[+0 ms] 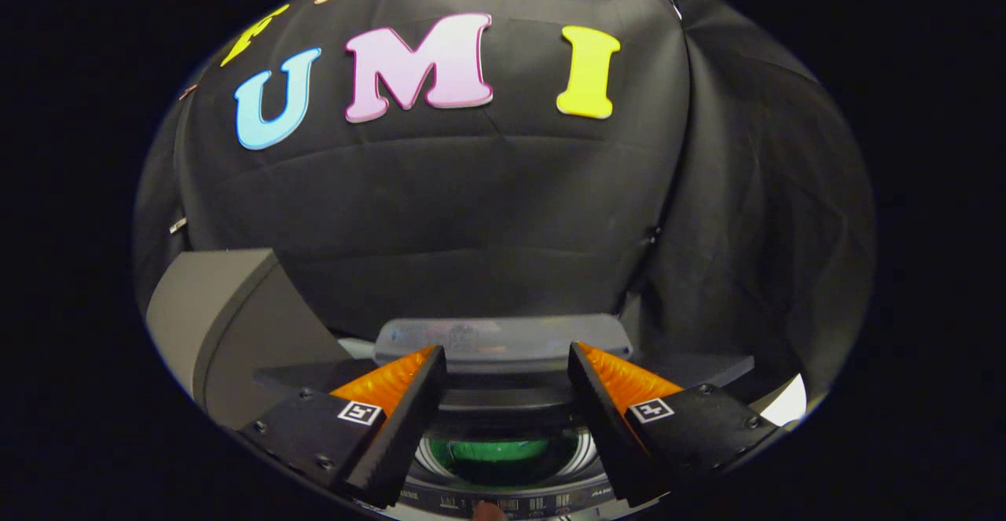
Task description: Put the clothes into the washing machine and then close the washing machine lid.
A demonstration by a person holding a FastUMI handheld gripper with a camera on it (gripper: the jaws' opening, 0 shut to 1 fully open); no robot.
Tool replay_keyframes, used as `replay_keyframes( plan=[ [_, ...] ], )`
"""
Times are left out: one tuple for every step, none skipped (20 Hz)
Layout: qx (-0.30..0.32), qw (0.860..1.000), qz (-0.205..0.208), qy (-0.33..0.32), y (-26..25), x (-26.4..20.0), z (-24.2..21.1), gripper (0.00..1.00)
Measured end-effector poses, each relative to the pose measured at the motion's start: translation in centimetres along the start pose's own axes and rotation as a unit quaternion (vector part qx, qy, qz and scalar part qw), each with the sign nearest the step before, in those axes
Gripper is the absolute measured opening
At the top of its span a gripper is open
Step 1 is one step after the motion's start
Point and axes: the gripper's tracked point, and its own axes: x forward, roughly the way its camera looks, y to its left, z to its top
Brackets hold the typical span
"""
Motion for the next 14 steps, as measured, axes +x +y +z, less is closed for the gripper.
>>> replay_keyframes(
  plan=[
    [-0.004, 1.000, 0.007, 0.016, 0.3, 0.0, -1.7, 0.98],
    [-0.007, 0.999, 0.009, 0.030, 0.3, 0.1, -3.6, 0.99],
    [-0.008, 0.999, 0.008, 0.045, 0.2, 0.6, -5.5, 0.98],
    [-0.007, 0.998, 0.006, 0.063, 0.1, 0.9, -7.4, 0.98],
    [-0.004, 0.996, 0.002, 0.087, -0.3, 0.9, -9.7, 0.98],
    [0.001, 0.994, 0.005, 0.110, -0.4, 1.0, -12.0, 0.98],
    [0.006, 0.992, 0.010, 0.125, -0.5, 0.9, -13.5, 0.98],
    [0.006, 0.991, 0.008, 0.134, -0.7, 0.7, -14.6, 0.98],
    [0.005, 0.990, 0.008, 0.138, -1.0, 0.2, -15.2, 0.99],
    [0.006, 0.991, 0.007, 0.136, -1.0, -0.3, -15.1, 0.99],
    [0.005, 0.992, 0.008, 0.126, -1.1, -0.8, -14.4, 0.99],
    [0.004, 0.994, 0.009, 0.112, -1.0, -1.6, -13.2, 0.99],
    [0.002, 0.996, 0.009, 0.091, -1.0, -2.3, -11.6, 0.99],
    [-0.001, 0.998, 0.011, 0.066, -0.8, -3.3, -9.8, 0.98]
  ],
)
